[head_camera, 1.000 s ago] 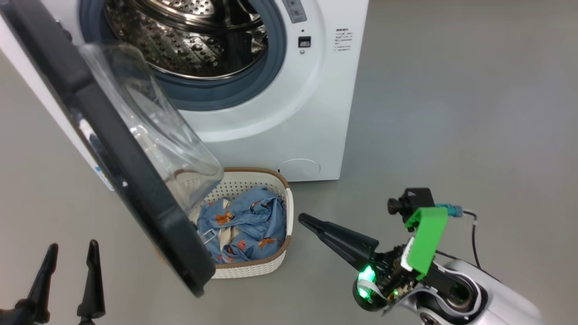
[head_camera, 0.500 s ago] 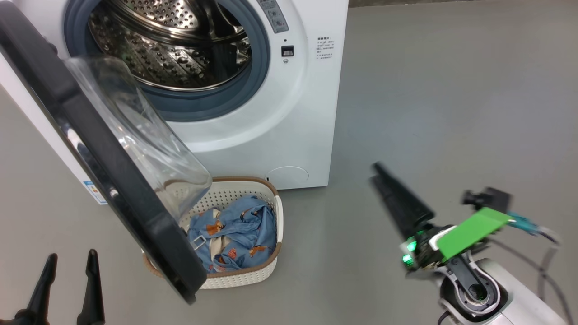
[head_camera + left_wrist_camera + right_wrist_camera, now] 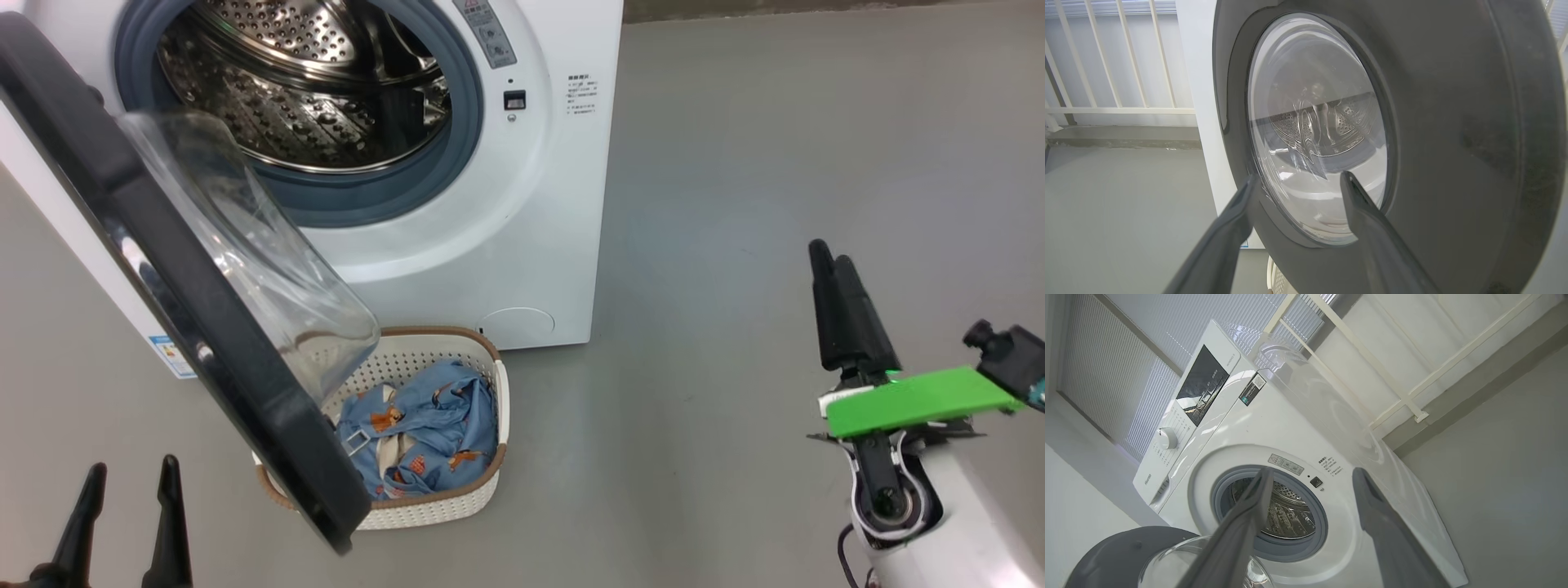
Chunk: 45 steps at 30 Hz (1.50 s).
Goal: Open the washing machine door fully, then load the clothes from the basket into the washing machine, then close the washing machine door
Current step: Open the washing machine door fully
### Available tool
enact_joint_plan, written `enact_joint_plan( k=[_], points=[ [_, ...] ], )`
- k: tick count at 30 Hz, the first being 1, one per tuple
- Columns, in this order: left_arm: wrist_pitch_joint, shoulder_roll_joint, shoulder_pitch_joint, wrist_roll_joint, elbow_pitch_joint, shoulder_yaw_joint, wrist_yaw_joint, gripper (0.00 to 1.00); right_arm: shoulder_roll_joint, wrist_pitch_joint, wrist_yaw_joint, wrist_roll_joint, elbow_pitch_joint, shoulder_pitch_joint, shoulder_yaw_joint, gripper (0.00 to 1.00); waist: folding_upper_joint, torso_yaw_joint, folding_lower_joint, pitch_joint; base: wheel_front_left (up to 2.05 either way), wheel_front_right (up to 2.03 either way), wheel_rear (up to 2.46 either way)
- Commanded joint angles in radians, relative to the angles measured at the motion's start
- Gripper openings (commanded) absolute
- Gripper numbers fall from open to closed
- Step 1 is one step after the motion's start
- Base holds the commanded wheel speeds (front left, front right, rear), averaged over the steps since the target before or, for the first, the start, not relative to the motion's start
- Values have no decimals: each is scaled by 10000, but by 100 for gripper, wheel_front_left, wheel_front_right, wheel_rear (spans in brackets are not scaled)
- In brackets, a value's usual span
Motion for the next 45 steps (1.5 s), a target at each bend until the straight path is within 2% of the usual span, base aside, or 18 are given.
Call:
enact_joint_plan(
  k=[1, 6, 12, 13, 19, 33, 45],
  points=[
    [-82, 156, -124, 97, -275, 341, -29, 100, 134, -115, 73, -443, -317, 153, -23, 100, 0, 6, 0, -11, 0, 0, 0],
    [-82, 111, -114, 128, -276, 378, -29, 100, 915, -116, 73, -3050, -997, 745, -1227, 100, 0, 26, 0, -5, 0, 0, 0],
    [-82, 52, -195, 146, -290, 434, -29, 100, 1291, -117, 73, -5620, -1621, 1525, -1972, 100, 0, 93, 0, 90, 0, 0, 0],
    [-82, 40, -212, 162, -281, 474, -29, 100, 1382, -117, 73, -6453, -1837, 1801, -2163, 100, 0, 111, 0, 126, 0, 0, 0],
    [-82, 18, -222, 289, -265, 557, -29, 100, 1529, -117, 73, -8167, -2109, 2581, -2364, 100, 0, 161, 0, 173, 0, 0, 0],
    [-82, -91, -267, 418, -168, 561, -29, 100, 1676, -118, 73, -10203, -2420, 3569, -2616, 100, 0, 267, 0, 219, 0, 0, 0],
    [-82, -117, -245, 481, -4, 425, -29, 100, 1681, -118, 73, -10756, -2403, 3865, -3157, 100, 0, 449, 0, 144, 0, 0, 0]
  ],
)
